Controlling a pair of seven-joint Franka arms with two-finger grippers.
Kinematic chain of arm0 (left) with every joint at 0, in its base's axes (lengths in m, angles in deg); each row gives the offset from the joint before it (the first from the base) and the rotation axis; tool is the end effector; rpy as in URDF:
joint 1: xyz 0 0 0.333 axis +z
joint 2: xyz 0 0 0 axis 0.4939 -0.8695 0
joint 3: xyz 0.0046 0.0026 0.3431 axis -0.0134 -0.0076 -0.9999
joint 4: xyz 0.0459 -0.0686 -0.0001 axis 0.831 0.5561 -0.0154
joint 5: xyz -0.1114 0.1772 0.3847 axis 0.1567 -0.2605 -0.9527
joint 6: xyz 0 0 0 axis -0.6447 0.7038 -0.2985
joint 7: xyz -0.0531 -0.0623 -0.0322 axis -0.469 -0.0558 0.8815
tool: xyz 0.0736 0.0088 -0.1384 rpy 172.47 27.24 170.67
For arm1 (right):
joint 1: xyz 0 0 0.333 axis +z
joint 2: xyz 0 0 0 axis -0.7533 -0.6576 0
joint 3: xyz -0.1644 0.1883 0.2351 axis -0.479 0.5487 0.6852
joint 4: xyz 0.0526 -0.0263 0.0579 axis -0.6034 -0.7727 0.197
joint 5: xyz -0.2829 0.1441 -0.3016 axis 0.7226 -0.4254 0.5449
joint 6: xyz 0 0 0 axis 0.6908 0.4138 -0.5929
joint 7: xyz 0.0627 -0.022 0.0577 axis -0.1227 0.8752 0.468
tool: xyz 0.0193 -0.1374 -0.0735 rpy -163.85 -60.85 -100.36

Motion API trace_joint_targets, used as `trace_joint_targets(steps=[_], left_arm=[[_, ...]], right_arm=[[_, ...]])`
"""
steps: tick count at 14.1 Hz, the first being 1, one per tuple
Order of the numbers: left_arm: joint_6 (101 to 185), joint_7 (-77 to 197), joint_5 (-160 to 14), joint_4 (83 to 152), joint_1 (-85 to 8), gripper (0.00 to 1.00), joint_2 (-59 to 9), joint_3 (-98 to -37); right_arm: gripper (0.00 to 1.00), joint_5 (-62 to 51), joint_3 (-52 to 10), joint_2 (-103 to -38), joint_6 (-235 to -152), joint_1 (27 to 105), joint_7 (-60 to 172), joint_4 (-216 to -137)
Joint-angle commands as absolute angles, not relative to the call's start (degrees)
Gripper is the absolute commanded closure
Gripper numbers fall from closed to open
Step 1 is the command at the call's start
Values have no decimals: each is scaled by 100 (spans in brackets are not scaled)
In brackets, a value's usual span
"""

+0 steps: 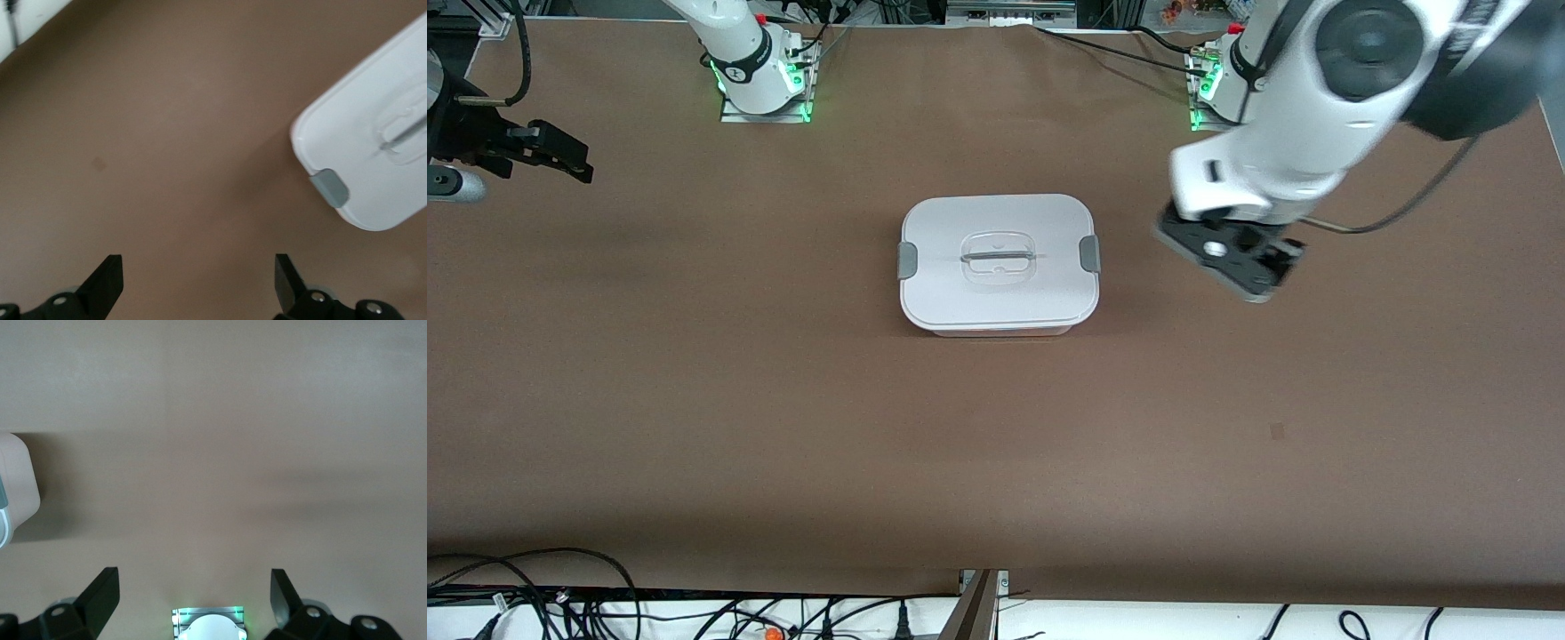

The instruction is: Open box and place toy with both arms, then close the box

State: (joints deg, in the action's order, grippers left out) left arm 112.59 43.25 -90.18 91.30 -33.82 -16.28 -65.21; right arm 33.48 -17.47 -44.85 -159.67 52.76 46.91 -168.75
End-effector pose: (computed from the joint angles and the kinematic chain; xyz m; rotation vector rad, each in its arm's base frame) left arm 0.6437 -0.2348 0.5611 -2.9591 0.9076 0.0762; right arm 0.5667 0.0146 0.6040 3.0938 -0.0568 -0.1912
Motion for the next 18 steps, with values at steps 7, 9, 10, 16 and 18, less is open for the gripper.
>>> trace_joint_targets(steps=[7, 9, 10, 16, 18], left_arm=[[11716, 4976, -8583, 11081, -2927, 0, 167, -8168], [11724, 6185, -8583, 11598, -2890, 0, 474, -8203], [11733, 6479, -8583, 11626, -2881, 0, 475, -8212], [12287, 6104, -8058, 11644, -2689, 0, 370, -8282], [12287, 6112, -8047, 11635, -2687, 0, 370, -8282]], right_arm=[[0, 3291, -1709, -4526, -15898, 5213, 4691, -16749], [0, 3291, -1701, -4526, -15898, 5213, 4691, -16757], [0, 3291, -1701, -4526, -15898, 5204, 4691, -16757], [0, 3291, -1701, -4526, -15898, 5213, 4691, -16757], [0, 3291, -1710, -4526, -15898, 5213, 4691, -16749]])
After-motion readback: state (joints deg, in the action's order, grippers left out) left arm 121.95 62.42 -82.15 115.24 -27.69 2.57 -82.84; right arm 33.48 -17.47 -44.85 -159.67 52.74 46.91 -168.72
